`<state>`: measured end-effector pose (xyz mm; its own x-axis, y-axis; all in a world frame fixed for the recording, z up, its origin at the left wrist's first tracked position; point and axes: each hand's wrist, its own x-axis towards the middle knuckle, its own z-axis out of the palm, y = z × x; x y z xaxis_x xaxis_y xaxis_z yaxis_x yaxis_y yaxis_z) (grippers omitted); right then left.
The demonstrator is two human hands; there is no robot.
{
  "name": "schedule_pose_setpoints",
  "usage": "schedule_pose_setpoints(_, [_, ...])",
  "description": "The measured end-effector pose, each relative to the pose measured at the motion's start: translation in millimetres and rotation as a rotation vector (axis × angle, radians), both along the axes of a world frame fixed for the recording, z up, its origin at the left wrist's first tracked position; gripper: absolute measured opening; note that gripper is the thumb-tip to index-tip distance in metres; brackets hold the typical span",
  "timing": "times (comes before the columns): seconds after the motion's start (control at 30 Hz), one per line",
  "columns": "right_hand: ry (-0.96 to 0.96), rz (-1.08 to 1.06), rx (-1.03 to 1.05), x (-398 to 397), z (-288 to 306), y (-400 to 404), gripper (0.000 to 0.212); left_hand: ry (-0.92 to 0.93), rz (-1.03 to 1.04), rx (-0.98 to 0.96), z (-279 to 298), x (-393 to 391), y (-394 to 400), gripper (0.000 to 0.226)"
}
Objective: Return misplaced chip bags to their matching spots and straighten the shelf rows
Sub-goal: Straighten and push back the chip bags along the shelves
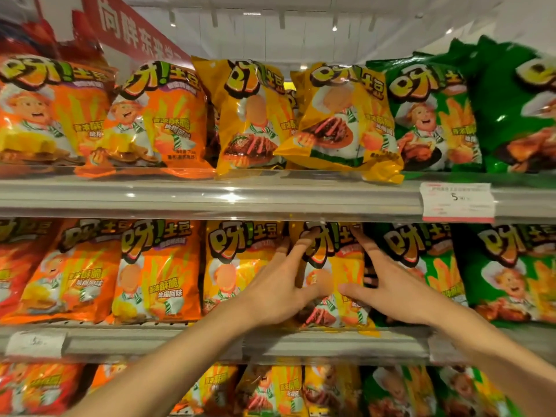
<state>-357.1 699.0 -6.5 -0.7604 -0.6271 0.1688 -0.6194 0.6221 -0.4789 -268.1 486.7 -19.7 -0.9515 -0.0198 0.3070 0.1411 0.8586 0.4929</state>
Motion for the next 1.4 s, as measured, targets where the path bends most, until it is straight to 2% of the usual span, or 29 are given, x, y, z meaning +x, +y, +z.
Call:
schedule_pose_setpoints(0.3, [-0.099,0.059,-0.195,-7.6,-4.9,-3.4,0.110,-0.037,-0.040,0.105,3.5,-10.6,-6.3,0.099])
schedule_pose_setpoints(0.47, [-0.022,0.054,-0.128,-3.4,4.1,-1.8,0.112,-0.048,-0.033,0.169,4.3,-9.5,-9.4,0.108])
schedule_pose_setpoints(0.6, [0.011,0.023,-0.086,-3.0,5.5,-1.7,0.112,-0.076,-0.005,0.145,6.4,-10.0,-8.1,0.113])
schedule_pose_setpoints(0.77, [-0.003,-0.004,-0.066,-4.2,5.7,-3.4,0.111,-0.034,-0.012,0.223,3.1,-12.8,-6.8,0.109])
schedule_pose_setpoints(0.83, [-0.009,-0.024,-0.046,-1.3,7.2,-4.2,0.111,0.009,-0.017,0.253,0.3,-7.5,-7.4,0.100])
schedule_pose_setpoints(0.9, [-0.005,-0.055,-0.002,2.7,8.7,-3.5,0.110,0.093,0.012,0.190,-1.7,3.2,-10.9,0.083])
schedule_pose_setpoints(1.0, [0.039,-0.106,0.075,12.0,10.2,-3.4,0.105,0.310,0.131,-0.043,-5.2,18.9,-25.5,0.052])
schedule_pose_setpoints(1.1, [0.207,-0.174,0.089,22.3,7.0,-9.1,0.092,0.479,0.218,-0.309,-11.3,27.1,-43.3,0.035])
schedule_pose_setpoints(1.17, [0.373,-0.190,0.150,29.1,-0.1,-19.0,0.084,0.502,0.314,-0.462,-19.2,25.6,-51.0,0.036])
schedule_pose_setpoints(1.23, [0.506,-0.165,0.192,34.2,-9.4,-34.3,0.076,0.429,0.370,-0.511,-26.2,21.2,-53.9,0.045])
schedule_pose_setpoints(1.4, [0.573,-0.137,0.174,33.8,-28.1,-69.8,0.077,0.288,0.391,-0.556,-37.1,13.1,-54.8,0.060])
